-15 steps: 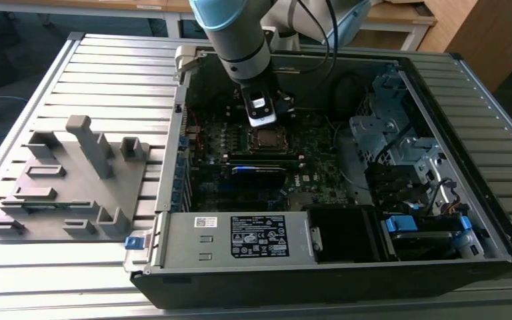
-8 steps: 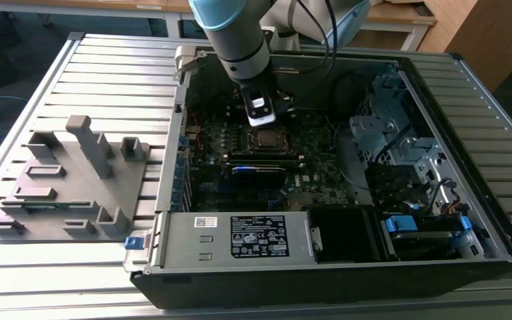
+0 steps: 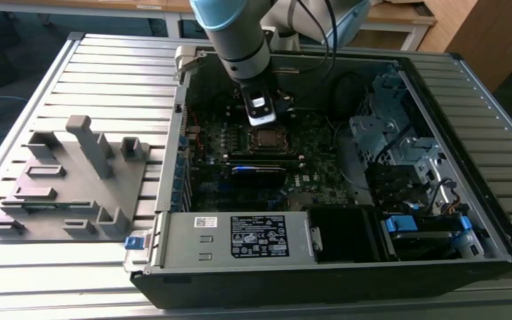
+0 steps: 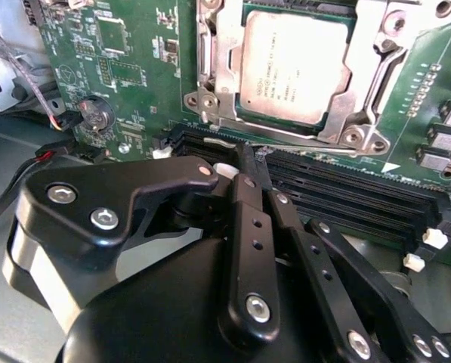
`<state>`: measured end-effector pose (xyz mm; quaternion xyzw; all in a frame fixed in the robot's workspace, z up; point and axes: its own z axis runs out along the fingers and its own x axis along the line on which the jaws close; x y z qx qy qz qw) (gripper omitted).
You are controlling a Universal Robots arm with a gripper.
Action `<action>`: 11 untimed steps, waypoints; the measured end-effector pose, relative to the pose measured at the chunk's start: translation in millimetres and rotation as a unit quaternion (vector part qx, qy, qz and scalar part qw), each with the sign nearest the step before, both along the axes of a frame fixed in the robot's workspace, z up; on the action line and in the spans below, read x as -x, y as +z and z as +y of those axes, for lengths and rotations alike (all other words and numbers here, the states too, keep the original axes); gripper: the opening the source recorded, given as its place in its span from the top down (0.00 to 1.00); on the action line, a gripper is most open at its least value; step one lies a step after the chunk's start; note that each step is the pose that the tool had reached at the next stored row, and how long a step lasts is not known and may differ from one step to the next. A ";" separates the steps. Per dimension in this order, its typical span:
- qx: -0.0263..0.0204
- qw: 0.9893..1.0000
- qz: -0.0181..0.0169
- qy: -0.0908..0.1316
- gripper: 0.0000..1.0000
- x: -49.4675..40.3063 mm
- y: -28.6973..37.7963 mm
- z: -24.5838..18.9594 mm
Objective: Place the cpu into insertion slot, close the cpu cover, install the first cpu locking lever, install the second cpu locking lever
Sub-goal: 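Install the first cpu locking lever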
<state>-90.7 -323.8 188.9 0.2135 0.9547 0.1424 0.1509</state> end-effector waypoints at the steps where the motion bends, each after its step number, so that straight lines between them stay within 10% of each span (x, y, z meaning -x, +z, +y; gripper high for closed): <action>1: 0.000 1.000 0.000 0.000 0.90 -0.7 0.0 0.0; 11: 0.004 1.000 0.000 -0.002 0.90 -7.0 -0.3 0.0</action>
